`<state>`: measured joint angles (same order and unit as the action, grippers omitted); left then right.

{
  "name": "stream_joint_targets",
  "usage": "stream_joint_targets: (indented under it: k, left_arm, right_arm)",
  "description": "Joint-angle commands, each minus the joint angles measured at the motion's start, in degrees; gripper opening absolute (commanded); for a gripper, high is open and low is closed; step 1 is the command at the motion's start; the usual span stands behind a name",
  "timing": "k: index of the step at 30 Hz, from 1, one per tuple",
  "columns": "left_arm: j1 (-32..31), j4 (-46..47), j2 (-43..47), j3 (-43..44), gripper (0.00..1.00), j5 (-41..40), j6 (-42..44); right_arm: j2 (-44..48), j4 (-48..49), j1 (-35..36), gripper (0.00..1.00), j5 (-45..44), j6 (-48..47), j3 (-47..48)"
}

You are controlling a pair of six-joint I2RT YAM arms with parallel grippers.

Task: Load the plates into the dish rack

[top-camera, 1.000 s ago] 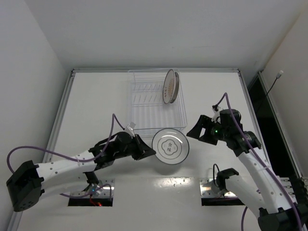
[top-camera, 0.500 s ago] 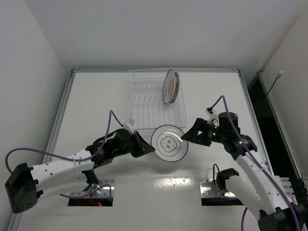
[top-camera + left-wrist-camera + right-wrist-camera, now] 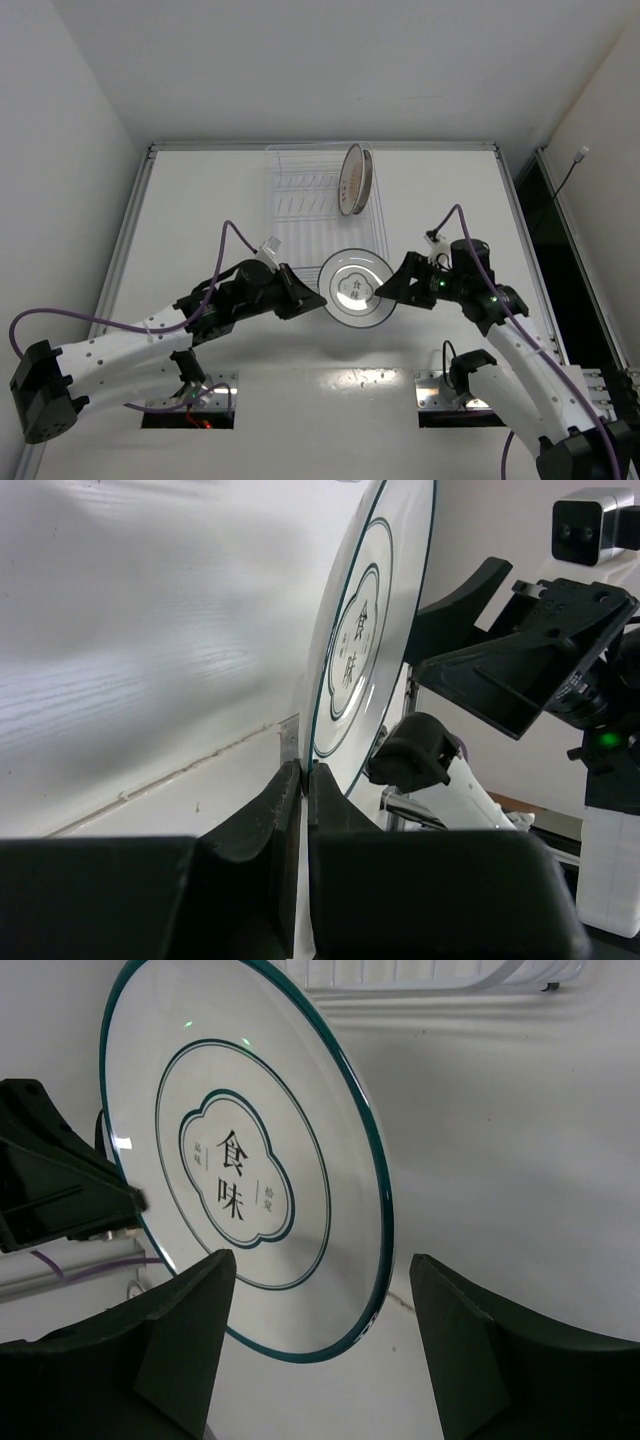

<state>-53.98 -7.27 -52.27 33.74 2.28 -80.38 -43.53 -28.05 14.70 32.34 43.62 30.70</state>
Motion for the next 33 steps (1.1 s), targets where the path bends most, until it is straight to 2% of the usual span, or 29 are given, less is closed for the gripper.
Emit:
stream_joint_targets:
  k: [1,3,4,6,7,8,9,11,12,14,15,16,17,18,20,24,28,33]
  left_arm:
    - [-0.78,2.79,1.65,2.83,0.0,0.18,0.22]
    - [-0.78,2.79,2.17,3.35,0.0,0.18,0.74]
    - [-0.78,2.18,2.17,3.35,0.0,-0.35,0.75]
    - [-0.78,2.17,2.17,3.35,0.0,-0.35,0.75]
    - [-0.78,1.65,2.17,3.35,0.0,-0.35,0.75]
    - [-0.78,1.64,2.17,3.35,0.0,-0.35,0.75]
    - [-0.78,0.6,2.17,3.35,0.0,-0.96,1.27]
    - [-0.78,-3.6,1.48,5.7,0.06,-2.36,3.89]
    - [-0.78,-5.89,1.47,7.38,0.22,-4.63,5.48]
    - [-0.78,-13.68,-1.24,14.23,0.43,-7.19,11.43]
    - [0.09,-16.35,-2.39,16.86,0.66,-9.29,13.91]
    - [0.79,-19.07,-3.79,19.67,0.75,-9.92,16.46]
    - [2.54,-25.02,-6.94,25.44,0.81,-10.54,21.27]
    - [3.17,-27.77,-8.62,28.29,0.92,-12.81,23.84]
    - [5.01,-36.01,-12.65,36.09,0.99,-18.24,29.63]
    - [7.74,-42.29,-14.09,42.11,1.0,-26.7,36.5]
    - [10.55,-43.01,-12.51,41.24,1.0,-38.98,40.12]
    - [14.07,-37.32,-6.64,33.09,1.0,-46.4,43.45]
  right_arm:
    - [0.37,4.58,-0.28,0.66,2.46,0.86,-0.64]
    - [0.37,5.2,-0.28,0.59,2.47,1.56,-1.17]
    - [0.37,5.2,-0.28,0.46,2.47,2.08,-1.17]
    - [0.37,5.2,-0.28,0.28,2.47,2.09,-1.17]
    - [0.37,5.2,-0.28,0.1,2.47,2.7,-0.38]
    - [-0.15,5.2,-0.28,0.02,2.47,2.7,0.76]
    - [-0.15,5.2,-0.28,0.0,1.08,2.7,1.55]
    - [-0.15,6.43,-0.28,0.0,-0.43,3.32,4.79]
    - [-0.15,6.43,-0.28,0.0,-2.87,4.01,6.2]
    - [-2.08,7.22,-0.28,0.0,-7.52,4.02,10.95]
    - [-3.04,7.75,-0.28,0.0,-9.38,4.02,12.79]
    - [-4.18,7.75,-0.28,0.0,-11.49,4.02,16.55]
    - [-6.89,7.75,0.41,0.0,-15.34,4.02,18.5]
    - [-8.57,7.75,0.42,0.0,-17.38,3.5,22.7]
    - [-14.7,7.75,0.94,0.0,-22.39,1.48,29.81]
    - [-25.07,4.69,3.49,0.0,-35.3,-1.16,42.46]
    - [-33.44,-0.32,8.23,0.0,-52.67,-4.76,55.76]
    - [-49.08,-7.35,16.75,0.0,-70.0,-9.68,72.81]
